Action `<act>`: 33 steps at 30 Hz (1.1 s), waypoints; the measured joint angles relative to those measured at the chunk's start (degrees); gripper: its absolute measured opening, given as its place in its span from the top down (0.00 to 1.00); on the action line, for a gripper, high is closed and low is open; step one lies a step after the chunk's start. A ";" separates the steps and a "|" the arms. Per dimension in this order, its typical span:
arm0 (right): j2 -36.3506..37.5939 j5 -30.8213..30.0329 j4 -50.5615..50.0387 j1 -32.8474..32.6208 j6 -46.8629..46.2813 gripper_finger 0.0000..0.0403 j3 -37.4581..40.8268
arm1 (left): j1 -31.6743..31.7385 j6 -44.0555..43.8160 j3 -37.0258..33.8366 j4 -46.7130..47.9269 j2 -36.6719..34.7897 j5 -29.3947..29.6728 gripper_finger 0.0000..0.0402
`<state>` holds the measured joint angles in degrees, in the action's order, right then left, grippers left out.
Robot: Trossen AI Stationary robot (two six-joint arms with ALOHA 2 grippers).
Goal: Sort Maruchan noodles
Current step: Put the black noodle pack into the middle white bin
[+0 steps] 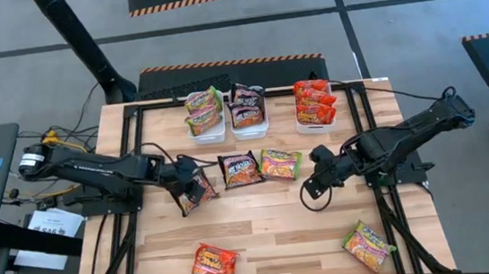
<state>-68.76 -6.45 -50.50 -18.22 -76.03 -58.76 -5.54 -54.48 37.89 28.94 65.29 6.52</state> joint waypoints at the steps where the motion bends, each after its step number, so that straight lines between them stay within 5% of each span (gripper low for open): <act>1: -0.01 -0.03 0.02 0.00 0.00 0.67 0.00 | -0.14 0.02 0.00 -0.31 1.11 -0.01 0.69; 16: 0.01 -0.22 -0.02 0.00 -0.44 0.67 0.00 | -0.24 -2.48 0.77 -1.34 16.59 0.53 0.70; 20: 0.01 -2.33 0.09 0.00 -0.48 0.67 0.01 | -0.20 -1.78 1.10 -2.79 18.95 0.36 0.80; 24: 0.01 -2.94 0.20 0.79 -0.48 0.67 0.02 | -0.17 -0.19 0.72 -2.94 17.81 0.22 0.97; 33: 0.01 -2.94 5.75 5.71 1.01 0.67 0.02 | -0.94 3.01 -0.57 0.19 5.98 -2.21 1.00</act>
<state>-68.75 -9.38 -44.75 -12.51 -75.02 -58.74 -6.49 -51.47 37.32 29.13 71.27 4.32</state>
